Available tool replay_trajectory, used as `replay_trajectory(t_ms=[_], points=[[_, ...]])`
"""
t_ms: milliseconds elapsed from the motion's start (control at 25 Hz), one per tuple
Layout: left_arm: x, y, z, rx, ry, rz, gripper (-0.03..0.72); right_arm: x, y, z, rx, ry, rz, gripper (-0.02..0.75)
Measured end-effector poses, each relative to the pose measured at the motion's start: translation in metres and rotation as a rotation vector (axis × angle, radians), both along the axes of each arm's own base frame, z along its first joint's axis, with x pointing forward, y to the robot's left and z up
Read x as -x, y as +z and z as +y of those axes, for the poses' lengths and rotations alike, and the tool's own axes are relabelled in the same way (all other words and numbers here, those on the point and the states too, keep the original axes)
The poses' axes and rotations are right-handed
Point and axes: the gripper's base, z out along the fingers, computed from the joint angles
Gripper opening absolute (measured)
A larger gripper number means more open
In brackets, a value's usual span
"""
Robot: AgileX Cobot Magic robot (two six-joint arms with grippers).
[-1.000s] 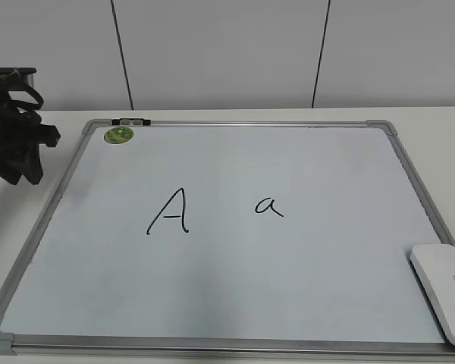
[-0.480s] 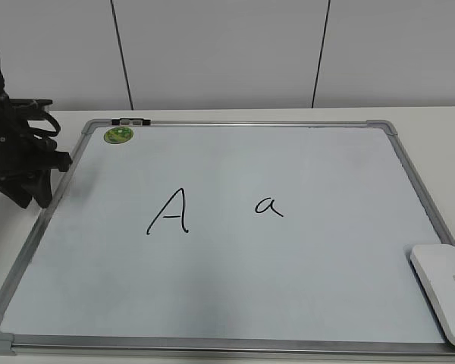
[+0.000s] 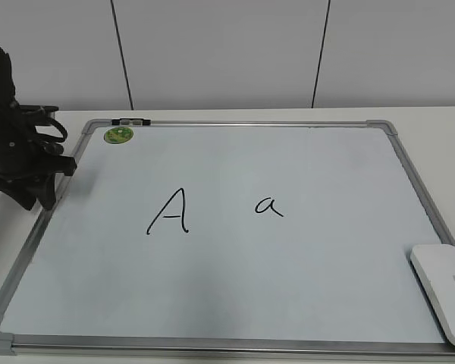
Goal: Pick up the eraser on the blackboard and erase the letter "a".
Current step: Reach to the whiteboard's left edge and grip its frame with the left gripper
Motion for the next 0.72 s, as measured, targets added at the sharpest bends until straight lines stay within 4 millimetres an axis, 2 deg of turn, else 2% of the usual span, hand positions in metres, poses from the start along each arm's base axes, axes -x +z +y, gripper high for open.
replay_trajectory(t_ms=[240,520,600,720], points=[[-0.007,-0.010,-0.001,-0.001,0.000,0.017,0.243,0.000,0.000,0.000,0.000,0.000,0.000,0.501],[-0.008,-0.011,-0.001,-0.002,0.000,0.022,0.237,0.000,0.000,0.000,0.000,0.000,0.000,0.501],[-0.008,-0.012,-0.001,0.000,0.001,0.025,0.202,0.000,0.000,0.000,0.000,0.000,0.000,0.501],[-0.008,-0.012,-0.001,0.007,0.006,0.028,0.092,0.000,0.000,0.000,0.000,0.000,0.000,0.501]])
